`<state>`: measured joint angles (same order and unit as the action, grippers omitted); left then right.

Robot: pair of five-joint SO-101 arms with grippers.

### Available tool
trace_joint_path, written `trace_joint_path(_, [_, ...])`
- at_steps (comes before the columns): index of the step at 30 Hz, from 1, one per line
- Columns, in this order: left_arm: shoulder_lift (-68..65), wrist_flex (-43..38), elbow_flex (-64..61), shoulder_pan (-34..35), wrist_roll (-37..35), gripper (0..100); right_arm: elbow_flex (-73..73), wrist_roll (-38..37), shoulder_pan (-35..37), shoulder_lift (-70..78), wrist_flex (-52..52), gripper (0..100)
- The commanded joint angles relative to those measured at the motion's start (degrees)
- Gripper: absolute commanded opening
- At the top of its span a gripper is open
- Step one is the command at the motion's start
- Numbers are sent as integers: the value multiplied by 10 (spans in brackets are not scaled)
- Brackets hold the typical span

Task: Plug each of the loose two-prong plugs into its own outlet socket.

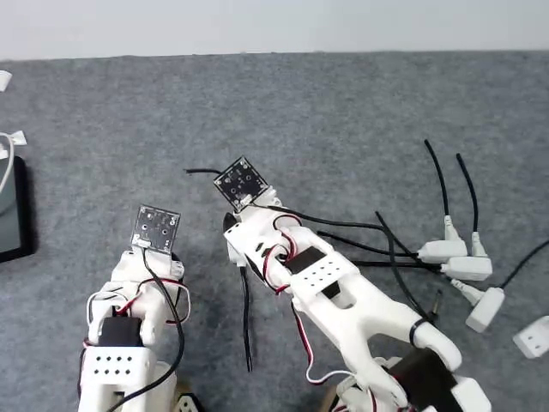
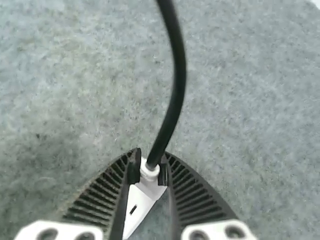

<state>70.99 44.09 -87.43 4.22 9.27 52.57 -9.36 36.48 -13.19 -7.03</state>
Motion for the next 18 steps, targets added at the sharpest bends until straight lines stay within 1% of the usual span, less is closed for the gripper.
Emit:
trace_joint_path(1, [4, -18, 15, 4, -4, 15, -34, -7, -5, -3, 11, 8])
trace_joint_path(18, [4, -18, 15, 3, -3, 15, -44, 8, 5, -1, 13, 8])
